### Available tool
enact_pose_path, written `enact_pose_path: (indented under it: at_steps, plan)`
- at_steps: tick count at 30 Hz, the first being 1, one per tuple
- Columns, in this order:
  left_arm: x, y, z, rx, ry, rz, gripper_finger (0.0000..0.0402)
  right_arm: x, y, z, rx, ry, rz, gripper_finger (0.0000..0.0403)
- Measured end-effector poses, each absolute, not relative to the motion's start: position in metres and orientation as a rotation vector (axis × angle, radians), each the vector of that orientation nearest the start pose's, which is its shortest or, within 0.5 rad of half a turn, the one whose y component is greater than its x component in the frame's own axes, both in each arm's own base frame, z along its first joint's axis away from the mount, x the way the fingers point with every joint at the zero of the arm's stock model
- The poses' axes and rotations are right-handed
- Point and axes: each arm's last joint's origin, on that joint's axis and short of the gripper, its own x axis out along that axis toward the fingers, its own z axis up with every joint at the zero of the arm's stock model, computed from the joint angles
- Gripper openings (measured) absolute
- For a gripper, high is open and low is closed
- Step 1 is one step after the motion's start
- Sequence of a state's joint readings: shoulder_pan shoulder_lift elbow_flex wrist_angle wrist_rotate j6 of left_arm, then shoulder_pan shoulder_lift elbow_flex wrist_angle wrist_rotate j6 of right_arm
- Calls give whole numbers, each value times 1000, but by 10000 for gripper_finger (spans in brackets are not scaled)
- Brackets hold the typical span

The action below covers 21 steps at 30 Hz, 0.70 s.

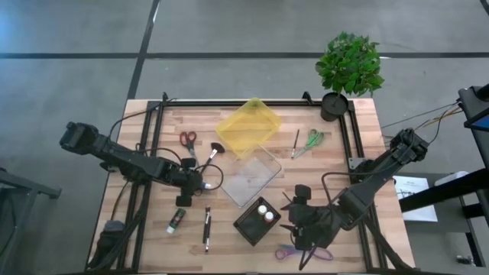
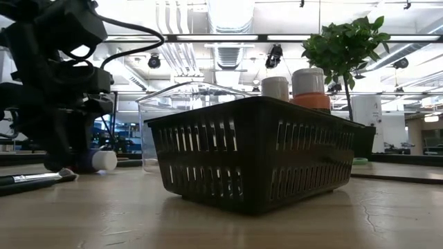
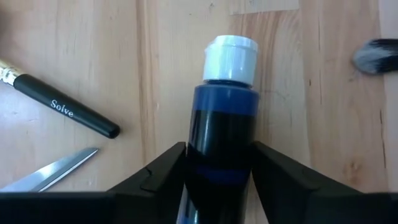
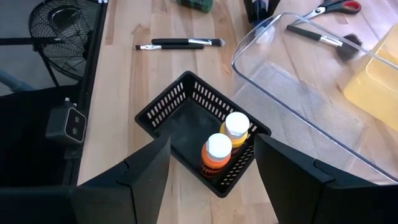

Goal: Pick & Place Paint Supplies
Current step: Put the blue paint bottle into the black bin

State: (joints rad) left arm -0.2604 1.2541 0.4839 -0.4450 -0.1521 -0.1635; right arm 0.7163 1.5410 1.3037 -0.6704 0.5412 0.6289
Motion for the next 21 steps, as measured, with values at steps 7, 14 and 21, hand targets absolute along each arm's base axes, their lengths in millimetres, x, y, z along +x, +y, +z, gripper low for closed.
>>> enact_pose_path:
  at_steps: [7,14,21]
  plan:
    - [178,-43,125,57,1173,20,238,250,203,295,61,740,-61,232]
    - [173,-42,116,0,1140,46,234,250,203,295,61,736,-63,232]
    - [179,-44,121,21,1122,31,158,250,203,296,63,732,-62,232]
